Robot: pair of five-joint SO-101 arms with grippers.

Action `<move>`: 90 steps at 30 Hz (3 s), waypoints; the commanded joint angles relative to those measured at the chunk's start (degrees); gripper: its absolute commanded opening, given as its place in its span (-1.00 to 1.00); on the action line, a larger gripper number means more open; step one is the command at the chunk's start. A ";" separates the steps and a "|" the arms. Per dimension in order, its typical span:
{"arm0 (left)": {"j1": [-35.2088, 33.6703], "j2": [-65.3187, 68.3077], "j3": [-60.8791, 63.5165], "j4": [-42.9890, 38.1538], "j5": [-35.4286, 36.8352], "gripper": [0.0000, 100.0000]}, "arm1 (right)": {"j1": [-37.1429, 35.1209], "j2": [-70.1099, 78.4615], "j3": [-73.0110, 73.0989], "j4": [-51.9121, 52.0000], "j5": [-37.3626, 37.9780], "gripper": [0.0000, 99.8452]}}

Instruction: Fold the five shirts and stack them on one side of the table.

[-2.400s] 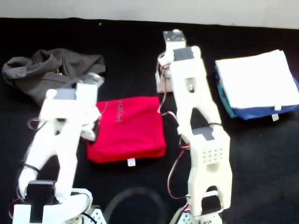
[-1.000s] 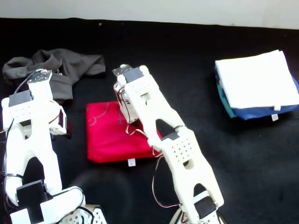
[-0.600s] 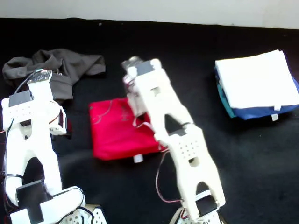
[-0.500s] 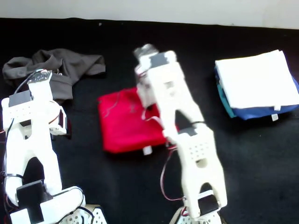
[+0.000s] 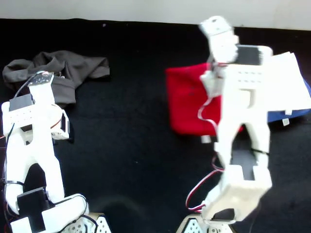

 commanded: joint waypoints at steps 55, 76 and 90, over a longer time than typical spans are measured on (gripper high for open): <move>-0.22 -1.45 -0.13 -1.32 -0.53 -0.68 | 26.07 40.04 -40.13 -35.21 3.25 -0.62; -0.22 -1.45 -0.13 -1.23 -0.53 -0.68 | 24.31 41.80 -47.78 -30.37 -8.09 -0.97; -0.22 -1.45 -0.13 -0.97 -0.53 -0.68 | 21.23 42.24 -58.95 0.66 -7.82 -0.99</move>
